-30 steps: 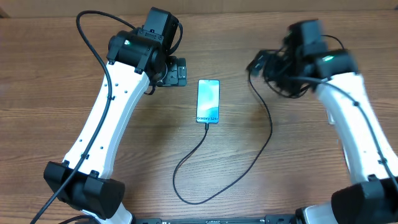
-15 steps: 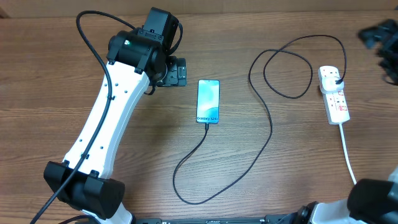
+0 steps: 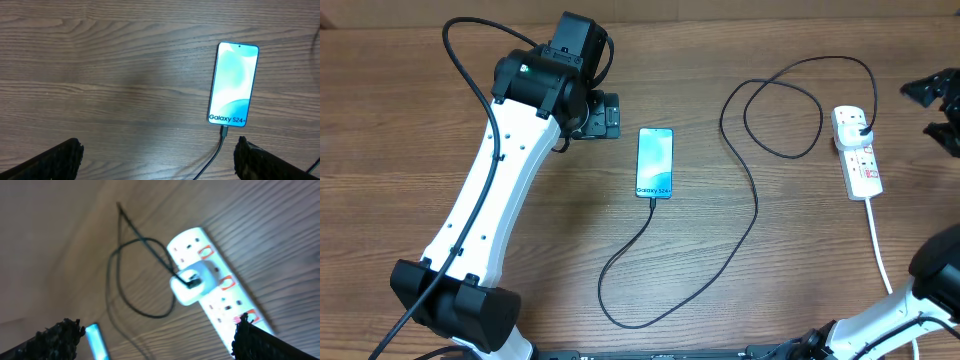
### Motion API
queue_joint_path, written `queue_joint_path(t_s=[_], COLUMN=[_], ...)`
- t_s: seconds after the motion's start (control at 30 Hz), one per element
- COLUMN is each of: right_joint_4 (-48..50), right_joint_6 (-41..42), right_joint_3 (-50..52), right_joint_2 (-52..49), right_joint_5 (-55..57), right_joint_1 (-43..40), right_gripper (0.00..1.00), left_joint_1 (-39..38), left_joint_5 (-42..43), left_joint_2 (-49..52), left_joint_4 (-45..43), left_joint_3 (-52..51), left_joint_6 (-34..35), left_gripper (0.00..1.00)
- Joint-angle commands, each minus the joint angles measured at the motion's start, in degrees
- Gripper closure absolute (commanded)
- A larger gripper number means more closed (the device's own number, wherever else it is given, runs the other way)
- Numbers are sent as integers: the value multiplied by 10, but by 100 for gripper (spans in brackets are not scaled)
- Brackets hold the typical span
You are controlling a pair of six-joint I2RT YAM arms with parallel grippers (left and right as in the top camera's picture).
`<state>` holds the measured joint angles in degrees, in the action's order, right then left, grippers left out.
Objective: Plug charger to phone and switch on socket
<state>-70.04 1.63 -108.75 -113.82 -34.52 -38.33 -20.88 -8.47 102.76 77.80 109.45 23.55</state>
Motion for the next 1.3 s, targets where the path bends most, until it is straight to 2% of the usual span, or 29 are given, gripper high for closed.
queue_joint_path(t_s=[0.0, 0.6, 1.03, 1.27], right_joint_4=[3, 135, 145, 184], right_joint_6=[-22, -21, -21, -15], right_joint_3=[-9, 103, 114, 155], right_joint_2=[-3, -14, -14, -14], right_joint_5=[67, 91, 114, 104], right_joint_1=[7, 59, 64, 65], right_gripper=[0, 3, 0, 0], left_joint_1=[2, 2, 2, 2], left_joint_5=[-9, -9, -9, -9], left_joint_2=[1, 1, 1, 1], left_joint_4=[-1, -1, -1, -1], left_joint_3=[5, 5, 5, 5], left_joint_6=[-9, -9, -9, -9], left_gripper=[0, 0, 0, 0])
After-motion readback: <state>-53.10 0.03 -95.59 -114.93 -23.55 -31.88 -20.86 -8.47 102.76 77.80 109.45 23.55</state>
